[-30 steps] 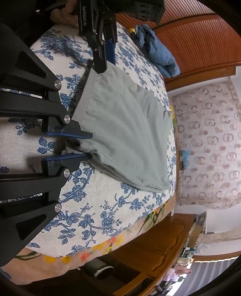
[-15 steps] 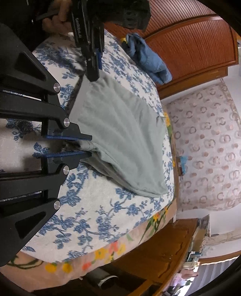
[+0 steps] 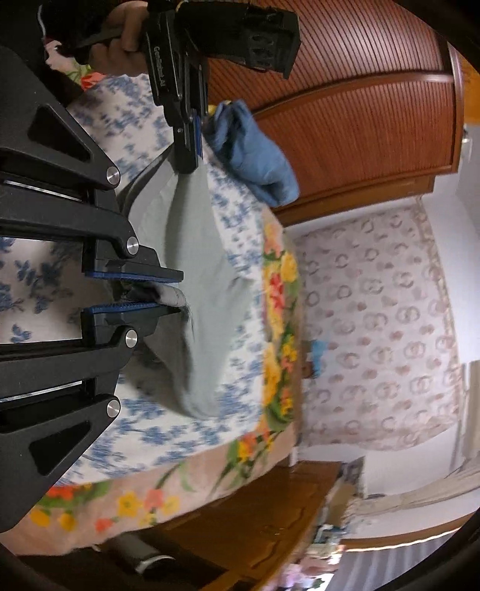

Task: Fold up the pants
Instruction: 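Lift the held garment end with both tools and carry it over the garment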

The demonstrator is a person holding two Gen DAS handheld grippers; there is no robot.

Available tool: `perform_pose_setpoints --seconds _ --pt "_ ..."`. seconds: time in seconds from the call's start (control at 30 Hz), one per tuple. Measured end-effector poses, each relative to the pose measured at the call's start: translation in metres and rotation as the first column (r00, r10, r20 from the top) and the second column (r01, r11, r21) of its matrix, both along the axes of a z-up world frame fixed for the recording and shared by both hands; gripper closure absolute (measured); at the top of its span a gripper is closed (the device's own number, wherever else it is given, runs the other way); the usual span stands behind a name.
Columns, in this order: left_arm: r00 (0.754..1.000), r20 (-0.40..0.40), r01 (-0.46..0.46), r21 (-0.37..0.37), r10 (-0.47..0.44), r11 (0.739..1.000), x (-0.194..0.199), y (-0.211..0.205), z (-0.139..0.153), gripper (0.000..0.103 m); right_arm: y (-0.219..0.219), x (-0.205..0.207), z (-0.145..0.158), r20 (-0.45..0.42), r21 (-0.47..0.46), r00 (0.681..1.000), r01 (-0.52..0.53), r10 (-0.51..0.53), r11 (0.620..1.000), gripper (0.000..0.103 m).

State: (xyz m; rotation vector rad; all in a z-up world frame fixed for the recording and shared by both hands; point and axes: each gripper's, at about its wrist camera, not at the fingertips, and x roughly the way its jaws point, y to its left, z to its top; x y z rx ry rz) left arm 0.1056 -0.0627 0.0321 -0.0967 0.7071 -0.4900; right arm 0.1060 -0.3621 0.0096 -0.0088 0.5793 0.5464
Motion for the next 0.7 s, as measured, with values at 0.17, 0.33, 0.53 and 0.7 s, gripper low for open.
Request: perform_pose_setpoints --seconds 0.17,0.33,0.53,0.7 --pt "0.997 0.071 -0.008 -0.008 0.009 1.000 -0.004 0.010 0.037 0.100 0.009 0.000 0.033 0.064 0.008 0.998 -0.029 0.028 1.000 0.097" --pt "0.991 0.134 -0.017 0.000 0.017 1.000 -0.008 0.017 0.067 0.100 0.021 -0.001 0.064 0.126 0.006 0.991 -0.053 0.052 0.999 0.097" --pt "0.978 0.202 -0.060 0.010 0.057 0.998 -0.001 0.035 0.102 0.100 0.039 0.010 0.098 0.179 0.000 0.980 -0.091 0.090 0.996 0.097" --pt "0.969 0.221 -0.122 0.032 0.112 0.992 0.036 0.049 0.119 0.101 0.063 0.052 0.109 0.165 -0.021 0.981 -0.097 0.099 0.995 0.097"
